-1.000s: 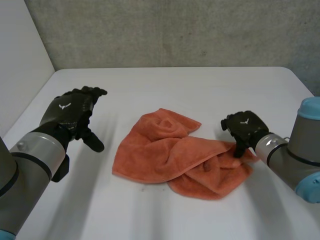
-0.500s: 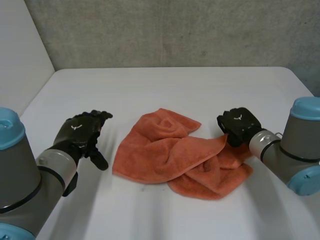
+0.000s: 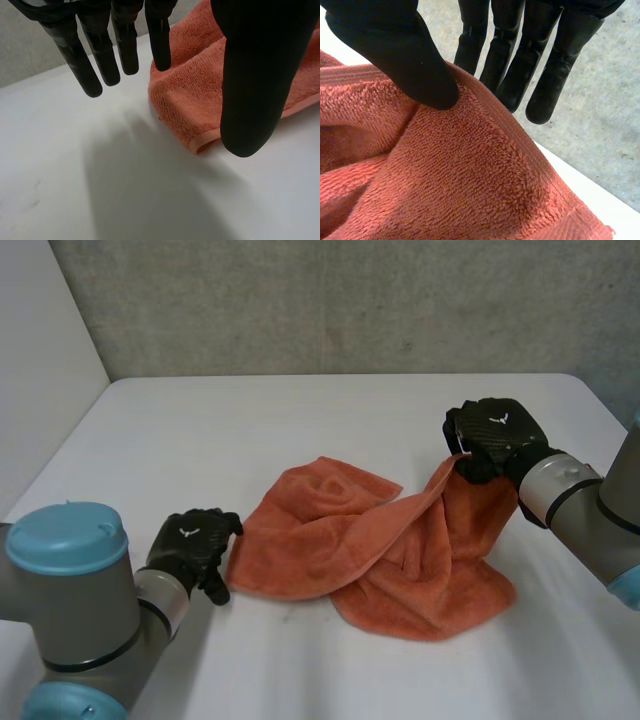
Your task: Fold the laundry
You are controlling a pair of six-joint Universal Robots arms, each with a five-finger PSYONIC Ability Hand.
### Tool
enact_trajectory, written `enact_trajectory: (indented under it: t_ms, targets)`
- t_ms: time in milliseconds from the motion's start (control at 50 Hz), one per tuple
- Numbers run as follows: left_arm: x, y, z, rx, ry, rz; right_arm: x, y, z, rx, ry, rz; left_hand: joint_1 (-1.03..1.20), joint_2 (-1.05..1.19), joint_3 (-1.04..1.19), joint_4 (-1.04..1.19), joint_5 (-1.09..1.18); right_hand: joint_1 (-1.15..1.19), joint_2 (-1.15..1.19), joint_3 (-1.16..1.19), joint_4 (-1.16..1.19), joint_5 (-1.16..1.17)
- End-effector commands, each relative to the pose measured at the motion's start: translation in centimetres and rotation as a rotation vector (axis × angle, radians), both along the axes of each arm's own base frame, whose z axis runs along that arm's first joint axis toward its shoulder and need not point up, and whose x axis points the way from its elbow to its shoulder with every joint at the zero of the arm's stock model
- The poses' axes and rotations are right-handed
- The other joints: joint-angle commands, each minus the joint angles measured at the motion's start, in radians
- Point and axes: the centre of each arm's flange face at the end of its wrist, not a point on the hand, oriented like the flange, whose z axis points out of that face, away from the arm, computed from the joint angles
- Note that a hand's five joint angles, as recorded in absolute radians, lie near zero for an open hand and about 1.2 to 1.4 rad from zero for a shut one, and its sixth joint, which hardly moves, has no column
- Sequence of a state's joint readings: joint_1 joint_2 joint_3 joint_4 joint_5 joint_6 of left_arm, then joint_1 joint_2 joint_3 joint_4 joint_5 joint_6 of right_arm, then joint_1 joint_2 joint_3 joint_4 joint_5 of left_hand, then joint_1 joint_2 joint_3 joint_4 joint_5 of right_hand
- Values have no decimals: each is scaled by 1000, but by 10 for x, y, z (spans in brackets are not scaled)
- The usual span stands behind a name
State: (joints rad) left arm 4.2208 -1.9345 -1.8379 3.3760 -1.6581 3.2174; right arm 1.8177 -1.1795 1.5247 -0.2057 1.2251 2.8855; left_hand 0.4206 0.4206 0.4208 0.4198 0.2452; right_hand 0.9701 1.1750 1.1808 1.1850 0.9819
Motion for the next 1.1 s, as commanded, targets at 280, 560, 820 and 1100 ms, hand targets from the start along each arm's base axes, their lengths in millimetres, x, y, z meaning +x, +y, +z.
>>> enact_trajectory:
  t_ms: [280, 560, 820, 1100]
  targets:
    - [-22, -29, -29, -67, -58, -56, -1, 4, -8, 21, 15, 4, 368, 368, 368, 369, 369, 426, 221, 215, 211, 240]
    - [-30, -40, -5, -138, -18, -53, -3, 1, 1, 40, 23, -3, 976, 976, 975, 976, 977, 426, 221, 215, 211, 240]
    - [-10, -4, 129, -375, 48, -60, -27, 47, 40, 284, 421, 104, 976, 976, 975, 976, 977, 426, 221, 215, 211, 240]
    - [-24, -45, 15, -129, -296, -138, -20, 26, -31, 349, 599, 166, 976, 976, 975, 976, 977, 426, 221, 215, 211, 240]
